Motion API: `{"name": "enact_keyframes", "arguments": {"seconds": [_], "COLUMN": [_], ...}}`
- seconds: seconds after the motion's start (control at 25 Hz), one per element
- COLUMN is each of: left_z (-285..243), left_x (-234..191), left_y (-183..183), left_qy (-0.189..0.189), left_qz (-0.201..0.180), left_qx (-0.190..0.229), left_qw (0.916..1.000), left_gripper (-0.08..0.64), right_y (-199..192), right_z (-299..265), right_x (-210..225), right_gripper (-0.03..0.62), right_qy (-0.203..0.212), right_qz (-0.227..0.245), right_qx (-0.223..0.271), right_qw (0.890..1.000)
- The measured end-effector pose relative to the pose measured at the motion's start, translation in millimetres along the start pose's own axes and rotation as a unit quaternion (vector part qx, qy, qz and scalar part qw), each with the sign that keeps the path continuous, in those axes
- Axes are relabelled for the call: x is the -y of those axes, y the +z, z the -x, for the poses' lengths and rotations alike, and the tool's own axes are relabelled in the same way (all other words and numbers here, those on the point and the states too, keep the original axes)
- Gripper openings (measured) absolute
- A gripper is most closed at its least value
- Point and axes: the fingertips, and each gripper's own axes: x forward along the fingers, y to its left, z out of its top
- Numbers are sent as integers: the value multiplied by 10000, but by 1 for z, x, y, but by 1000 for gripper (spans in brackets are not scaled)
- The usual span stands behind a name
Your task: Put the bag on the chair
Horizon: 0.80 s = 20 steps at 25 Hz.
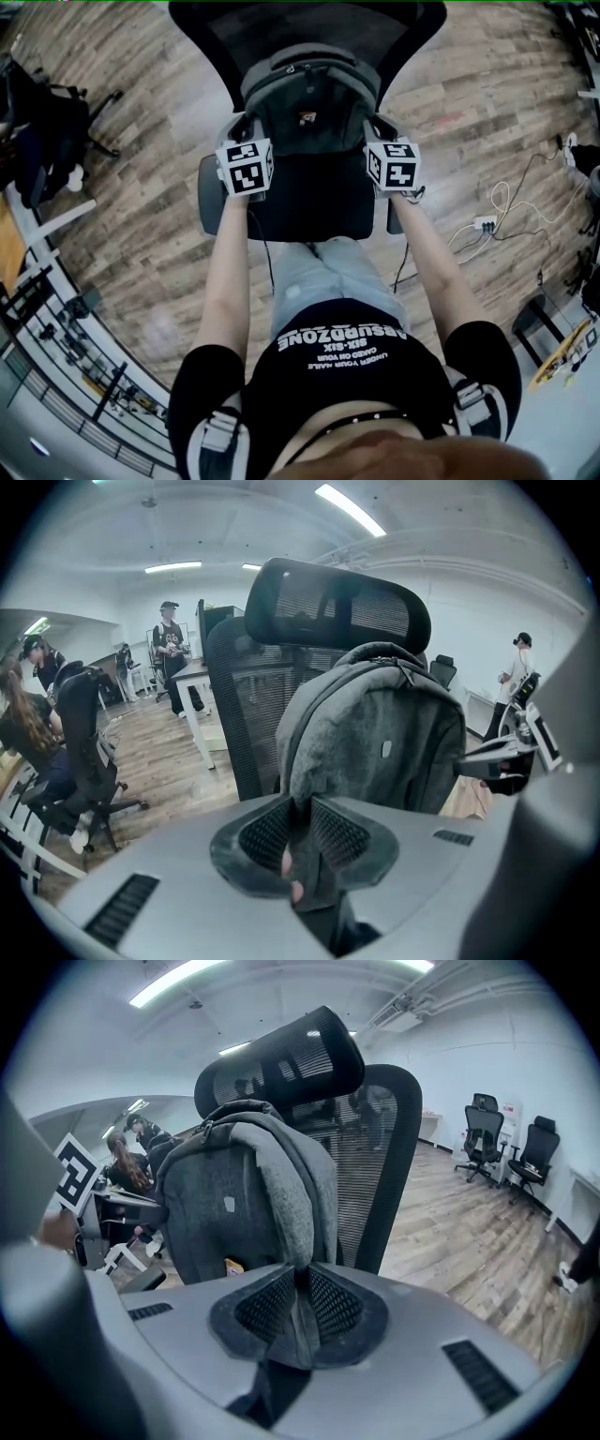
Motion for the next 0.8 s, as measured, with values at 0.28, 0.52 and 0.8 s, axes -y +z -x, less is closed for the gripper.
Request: {"name": "enact_keyframes", "arguments": {"seconds": [0.28, 0.52, 0.8], "left_z": [-4, -10, -21], "left_x": [5, 7, -2], "left_y": [-13, -20, -31], "left_qy": [7, 0, 253], "left_qz": [-61, -110, -186], "left_qx": [-120, -225, -106], "left_qw": [9999, 9997, 9995], "left_gripper": [72, 72, 72], "right_y": [-17, -23, -27], "right_z": [-4, -10, -20], "right_x": [3, 6, 3], "right_gripper": [56, 57, 55], "right_qy": [-39, -25, 241], "right_qz": [47, 111, 223], "right_qx": [-179, -248, 15], "right_qw": [9998, 9996, 9995]}}
